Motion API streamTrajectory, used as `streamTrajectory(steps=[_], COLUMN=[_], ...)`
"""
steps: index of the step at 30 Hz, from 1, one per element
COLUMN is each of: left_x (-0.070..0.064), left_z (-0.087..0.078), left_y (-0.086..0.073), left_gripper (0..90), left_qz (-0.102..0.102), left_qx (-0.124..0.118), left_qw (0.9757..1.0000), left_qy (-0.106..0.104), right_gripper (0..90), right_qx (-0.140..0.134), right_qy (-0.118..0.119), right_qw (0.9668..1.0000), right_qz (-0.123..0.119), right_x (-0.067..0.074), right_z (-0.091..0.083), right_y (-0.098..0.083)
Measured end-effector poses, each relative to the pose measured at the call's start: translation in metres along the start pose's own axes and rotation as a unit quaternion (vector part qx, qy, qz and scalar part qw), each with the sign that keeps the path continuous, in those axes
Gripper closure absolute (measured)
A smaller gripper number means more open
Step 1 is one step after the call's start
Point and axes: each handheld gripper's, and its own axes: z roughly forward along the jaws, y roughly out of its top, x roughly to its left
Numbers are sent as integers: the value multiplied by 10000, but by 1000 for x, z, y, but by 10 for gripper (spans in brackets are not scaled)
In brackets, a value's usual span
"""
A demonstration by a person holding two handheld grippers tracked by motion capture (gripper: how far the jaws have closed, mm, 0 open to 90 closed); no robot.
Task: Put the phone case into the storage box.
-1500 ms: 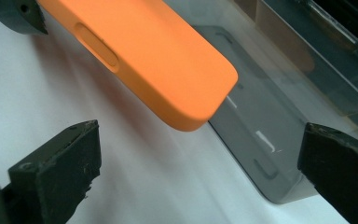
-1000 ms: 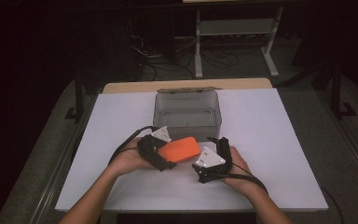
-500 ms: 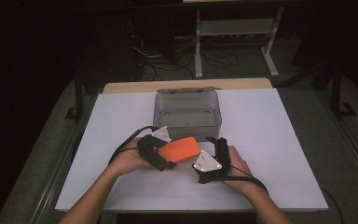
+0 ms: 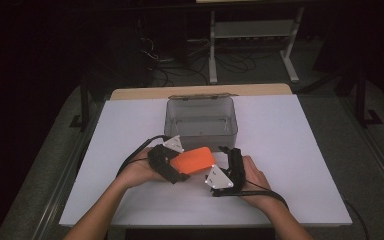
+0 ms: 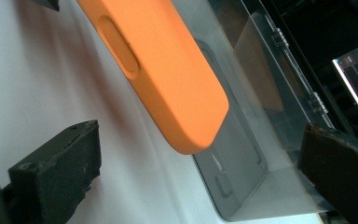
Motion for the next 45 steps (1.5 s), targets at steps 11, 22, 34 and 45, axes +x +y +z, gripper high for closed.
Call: streamTrajectory(steps=[11,22,34,45], left_x=[0,0,-2,-4], left_z=[0,1,1,3], left_y=[0,0,1,3], left_gripper=[157,157,157,157], left_qz=[0,32,61,74], left_qx=[14,64,52,78], left_qw=[10000,10000,10000,9999], left_qy=[8,1,21,50], right_gripper=[0,0,0,0], right_qx=[-32,-109,-178,-226], right_qy=[-154,-304,-478,-623], right_qw=[9993,9969,9927,9882], right_qz=[-340,-718,-1089,-1382], right_x=[3,8,14,20], right_z=[-1,0,2,5], right_y=[3,8,13,18])
